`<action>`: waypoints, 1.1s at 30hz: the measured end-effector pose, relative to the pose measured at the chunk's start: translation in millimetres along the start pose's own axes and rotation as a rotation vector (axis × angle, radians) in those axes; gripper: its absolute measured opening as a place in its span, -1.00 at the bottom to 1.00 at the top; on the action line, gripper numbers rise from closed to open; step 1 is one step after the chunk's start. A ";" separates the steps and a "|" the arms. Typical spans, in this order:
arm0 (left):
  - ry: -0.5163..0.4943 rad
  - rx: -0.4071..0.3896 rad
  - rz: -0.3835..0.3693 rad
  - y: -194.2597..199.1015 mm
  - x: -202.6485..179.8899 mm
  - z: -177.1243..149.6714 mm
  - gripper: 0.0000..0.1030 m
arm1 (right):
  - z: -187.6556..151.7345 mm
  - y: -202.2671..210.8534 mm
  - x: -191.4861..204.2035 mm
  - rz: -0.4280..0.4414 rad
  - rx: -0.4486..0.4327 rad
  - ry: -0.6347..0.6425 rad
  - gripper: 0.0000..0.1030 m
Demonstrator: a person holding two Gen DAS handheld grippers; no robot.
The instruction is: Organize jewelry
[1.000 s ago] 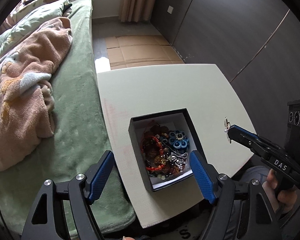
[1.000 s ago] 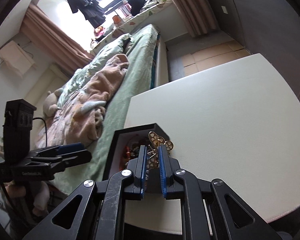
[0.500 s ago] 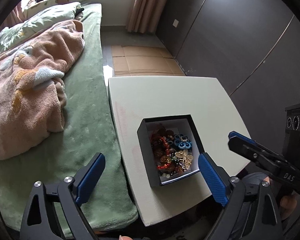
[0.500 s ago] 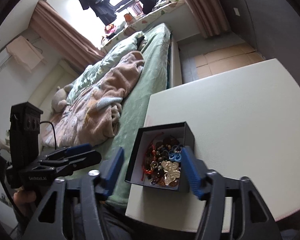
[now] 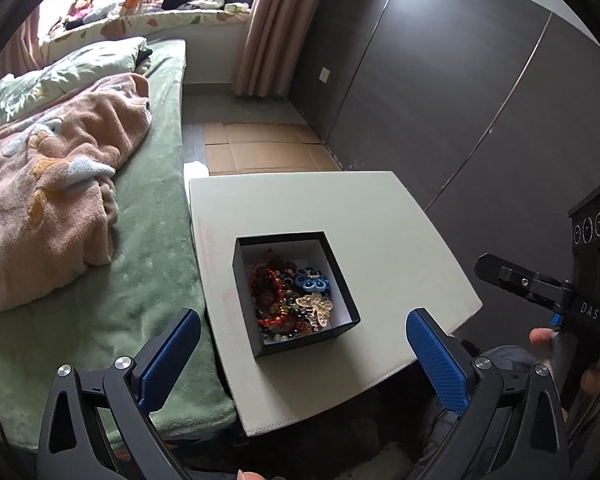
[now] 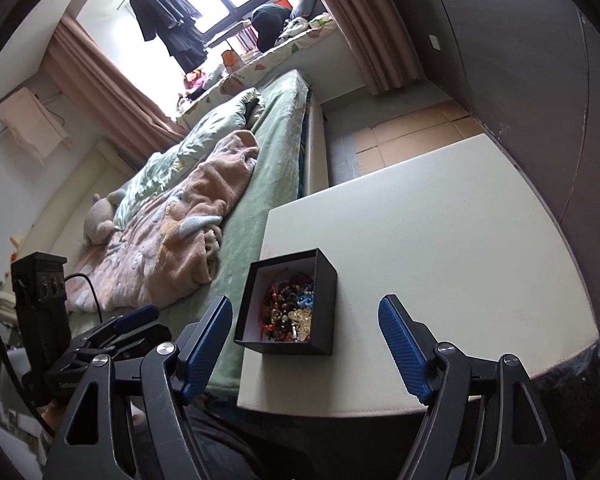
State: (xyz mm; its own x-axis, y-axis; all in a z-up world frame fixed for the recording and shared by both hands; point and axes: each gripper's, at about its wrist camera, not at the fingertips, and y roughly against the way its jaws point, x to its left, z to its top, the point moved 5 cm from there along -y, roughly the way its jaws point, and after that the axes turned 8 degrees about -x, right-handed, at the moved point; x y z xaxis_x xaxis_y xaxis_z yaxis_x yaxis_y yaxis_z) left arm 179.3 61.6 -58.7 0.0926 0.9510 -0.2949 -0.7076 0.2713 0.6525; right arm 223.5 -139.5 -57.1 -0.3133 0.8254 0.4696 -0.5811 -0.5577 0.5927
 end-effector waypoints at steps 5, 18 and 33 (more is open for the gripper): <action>-0.029 -0.050 -0.006 13.6 -19.4 -6.7 0.99 | -4.0 22.9 -3.6 -0.032 0.002 0.039 0.48; -0.047 -0.167 0.042 37.2 -37.3 -21.8 0.99 | -33.5 76.2 -37.0 -0.193 -0.045 0.059 1.00; -0.033 -0.320 0.197 67.1 -36.1 -37.5 0.99 | -71.5 94.3 -9.1 -0.241 -0.096 0.183 1.00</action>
State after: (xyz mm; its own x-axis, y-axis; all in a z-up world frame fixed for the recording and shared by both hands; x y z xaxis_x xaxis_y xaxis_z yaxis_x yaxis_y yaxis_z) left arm 102.3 40.0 -30.5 -0.0479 0.9860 -0.1596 -0.8965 0.0280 0.4422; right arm 117.8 -193.4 -52.2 -0.2832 0.9396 0.1922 -0.7203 -0.3407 0.6043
